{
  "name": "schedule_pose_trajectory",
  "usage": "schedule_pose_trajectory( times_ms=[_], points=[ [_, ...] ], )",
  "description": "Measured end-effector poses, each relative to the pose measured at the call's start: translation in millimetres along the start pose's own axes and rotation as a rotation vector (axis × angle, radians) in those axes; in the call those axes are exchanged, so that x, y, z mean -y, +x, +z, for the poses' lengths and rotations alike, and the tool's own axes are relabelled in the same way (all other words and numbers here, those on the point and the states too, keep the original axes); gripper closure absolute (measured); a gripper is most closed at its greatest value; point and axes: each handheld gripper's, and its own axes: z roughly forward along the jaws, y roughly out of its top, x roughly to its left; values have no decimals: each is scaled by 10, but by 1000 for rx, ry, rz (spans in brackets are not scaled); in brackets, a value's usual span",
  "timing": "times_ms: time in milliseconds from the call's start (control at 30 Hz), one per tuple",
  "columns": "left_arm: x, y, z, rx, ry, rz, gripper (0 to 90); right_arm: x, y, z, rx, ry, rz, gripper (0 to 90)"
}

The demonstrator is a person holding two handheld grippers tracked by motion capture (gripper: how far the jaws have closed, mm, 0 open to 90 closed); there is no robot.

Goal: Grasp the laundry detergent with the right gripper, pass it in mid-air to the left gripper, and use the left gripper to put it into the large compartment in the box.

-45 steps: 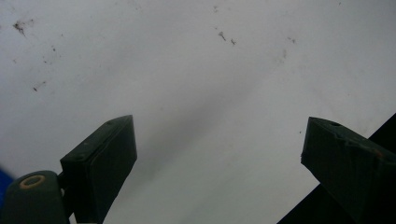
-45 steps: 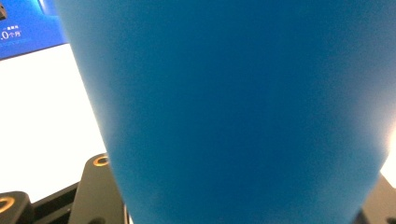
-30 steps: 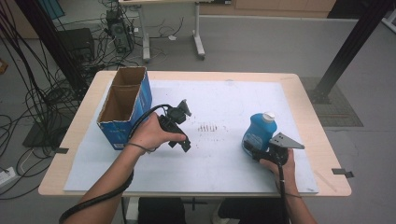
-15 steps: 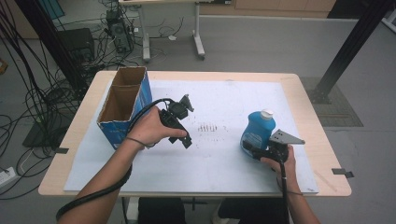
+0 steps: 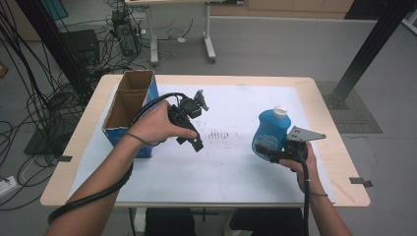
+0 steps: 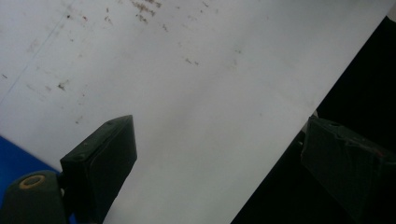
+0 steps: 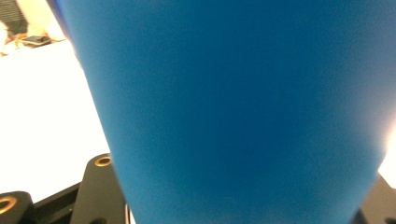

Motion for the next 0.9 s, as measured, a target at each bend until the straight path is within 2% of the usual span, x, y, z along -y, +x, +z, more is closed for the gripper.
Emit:
schedule_pose_trajectory(
  times_ms=[33, 133, 167, 367, 567, 767, 800, 833, 900],
  points=[
    [-7, -20, -34, -6, 3, 12, 106, 0, 0, 0, 0, 0, 0, 401],
    [-21, -70, -140, -1, 3, 43, 106, -81, -15, -25, -46, -7, -3, 401],
    [-21, -70, -140, -1, 3, 43, 105, -81, -15, -25, -46, -7, -3, 401],
    [-40, -142, -339, 8, -3, 102, 105, -198, -27, -46, -110, 2, -40, 401],
    [-60, -212, -536, 9, -11, 159, 105, -295, -29, -36, -180, 5, -56, 401],
    [-72, -264, -706, 27, -29, 206, 106, -405, -10, -55, -254, -4, -72, 401],
    [-72, -264, -706, 27, -29, 206, 105, -405, -10, -55, -254, -4, -72, 401],
    [-72, -275, -725, 34, -31, 207, 105, -428, -1, -65, -276, -5, -73, 401],
    [-75, -302, -763, 42, -34, 226, 106, -440, 3, -70, -287, -3, -78, 401]
  ],
)
